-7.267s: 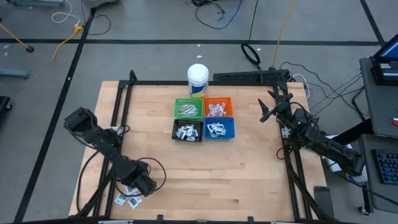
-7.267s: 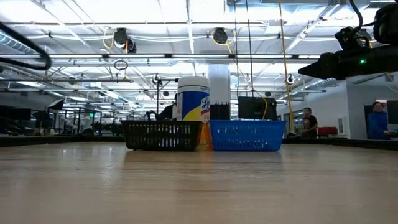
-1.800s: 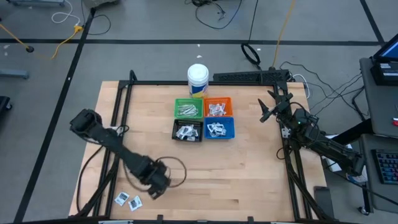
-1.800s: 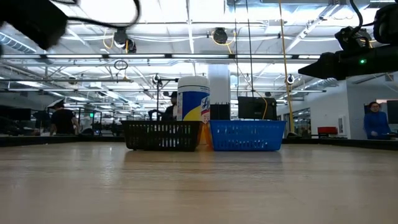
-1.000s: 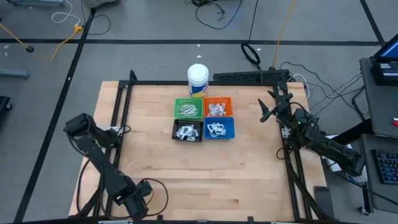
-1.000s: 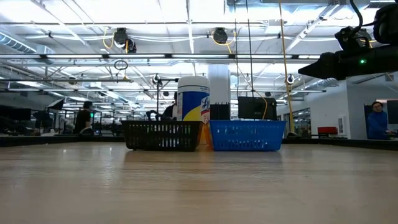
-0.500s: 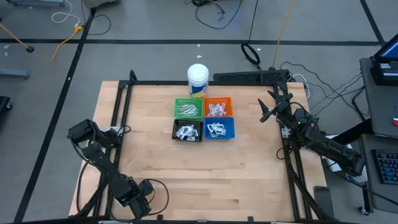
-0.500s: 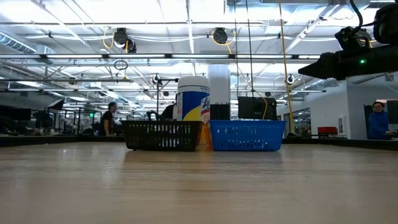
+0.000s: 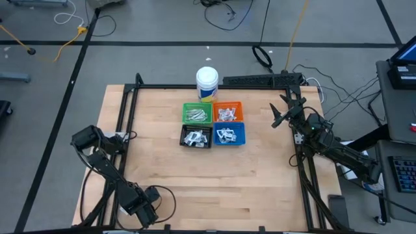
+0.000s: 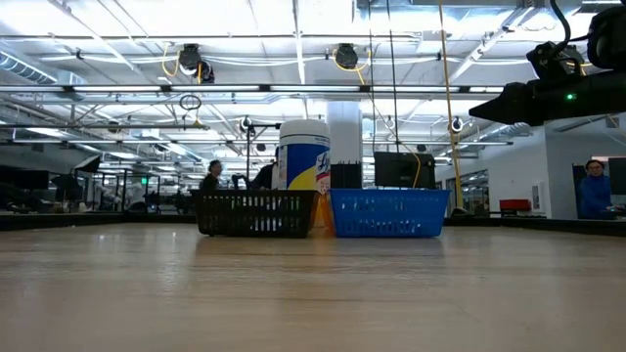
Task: Pick & Place First Aid Supplies
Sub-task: Put the black towelette pack into the black basket
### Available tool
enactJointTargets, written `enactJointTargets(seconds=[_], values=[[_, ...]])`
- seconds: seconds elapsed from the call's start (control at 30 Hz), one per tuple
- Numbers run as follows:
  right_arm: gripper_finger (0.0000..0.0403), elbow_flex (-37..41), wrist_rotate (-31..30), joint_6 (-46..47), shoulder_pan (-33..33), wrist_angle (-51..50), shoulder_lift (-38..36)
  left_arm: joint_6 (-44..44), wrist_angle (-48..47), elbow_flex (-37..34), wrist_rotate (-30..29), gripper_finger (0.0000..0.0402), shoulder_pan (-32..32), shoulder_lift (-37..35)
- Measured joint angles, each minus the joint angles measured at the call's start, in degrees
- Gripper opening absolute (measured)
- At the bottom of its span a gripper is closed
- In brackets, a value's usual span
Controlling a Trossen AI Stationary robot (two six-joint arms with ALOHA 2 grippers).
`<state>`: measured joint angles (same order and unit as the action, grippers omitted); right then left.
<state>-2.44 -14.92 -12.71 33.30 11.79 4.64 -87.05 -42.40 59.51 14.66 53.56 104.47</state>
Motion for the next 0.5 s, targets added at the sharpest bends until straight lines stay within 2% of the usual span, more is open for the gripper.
enactJointTargets(seconds=[0.2,0.33,0.5], values=[[0.0279,-0.02,-0.01,0.00,-0.01,0.00,-0.02,0.07,-0.14,-0.02,-0.18,0.0049,-0.68,-0.07],[0.0279,0.00,0.00,0.00,-0.02,-0.02,-0.02,5.29,-0.74,-0.16,-0.41,0.0013,-1.64,-1.90],[0.0279,-0.02,-0.01,0.00,-0.02,-0.01,-0.02,14.24,-4.71,-0.26,-3.50,0.0006,-4.11,-7.57]])
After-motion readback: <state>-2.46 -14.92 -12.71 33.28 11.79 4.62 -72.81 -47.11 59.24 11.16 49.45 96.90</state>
